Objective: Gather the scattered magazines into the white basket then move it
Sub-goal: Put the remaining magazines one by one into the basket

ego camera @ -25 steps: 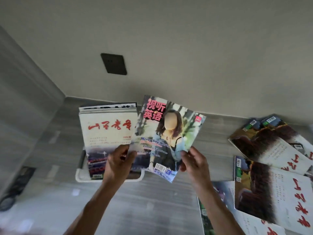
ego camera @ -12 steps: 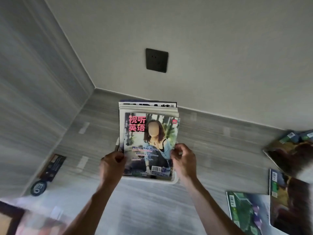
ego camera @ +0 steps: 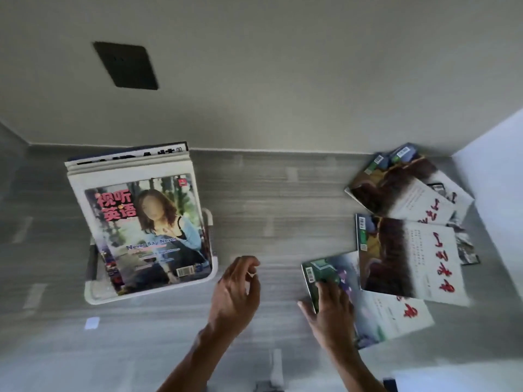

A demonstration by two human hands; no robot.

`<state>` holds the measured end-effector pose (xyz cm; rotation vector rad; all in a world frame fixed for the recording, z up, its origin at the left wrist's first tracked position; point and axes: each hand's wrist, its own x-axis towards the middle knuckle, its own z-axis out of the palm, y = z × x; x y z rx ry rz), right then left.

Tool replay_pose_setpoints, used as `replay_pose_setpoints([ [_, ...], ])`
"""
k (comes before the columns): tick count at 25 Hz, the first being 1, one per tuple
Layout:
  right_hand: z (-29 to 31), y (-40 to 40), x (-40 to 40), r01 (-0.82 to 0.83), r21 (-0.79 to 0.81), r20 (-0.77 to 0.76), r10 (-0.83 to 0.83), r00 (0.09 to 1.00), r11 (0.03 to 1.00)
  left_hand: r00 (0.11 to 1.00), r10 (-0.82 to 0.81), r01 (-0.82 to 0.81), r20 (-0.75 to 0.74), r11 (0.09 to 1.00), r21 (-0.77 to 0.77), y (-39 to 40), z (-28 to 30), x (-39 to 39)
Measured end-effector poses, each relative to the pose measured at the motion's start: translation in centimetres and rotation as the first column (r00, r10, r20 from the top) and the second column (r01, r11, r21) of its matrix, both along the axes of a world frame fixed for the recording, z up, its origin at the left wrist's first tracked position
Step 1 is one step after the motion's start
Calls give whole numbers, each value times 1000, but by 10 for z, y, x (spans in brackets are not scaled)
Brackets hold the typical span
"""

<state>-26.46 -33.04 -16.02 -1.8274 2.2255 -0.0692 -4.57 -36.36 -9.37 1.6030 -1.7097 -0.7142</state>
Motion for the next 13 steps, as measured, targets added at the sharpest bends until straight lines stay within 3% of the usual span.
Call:
replay_pose_setpoints([
  [5, -3, 14, -18, -104, 164, -179, 133, 975, 981, 986, -164, 157, 16, 965, 209, -14, -16, -87],
  [9, 8, 11, -40, -176, 49, -49, 178, 983, 983, 961, -206, 137, 182, 933, 333, -38, -25, -128],
  [11, 7, 25, -55, -280, -77, -34, 278, 960, 957, 953, -243, 100, 180, 814, 572, -54, -33, -145],
  [13, 5, 45, -61, -340, -191, 36, 352, 935, 921, 963, -270, 168, 19, 652, 739, -59, -43, -157],
])
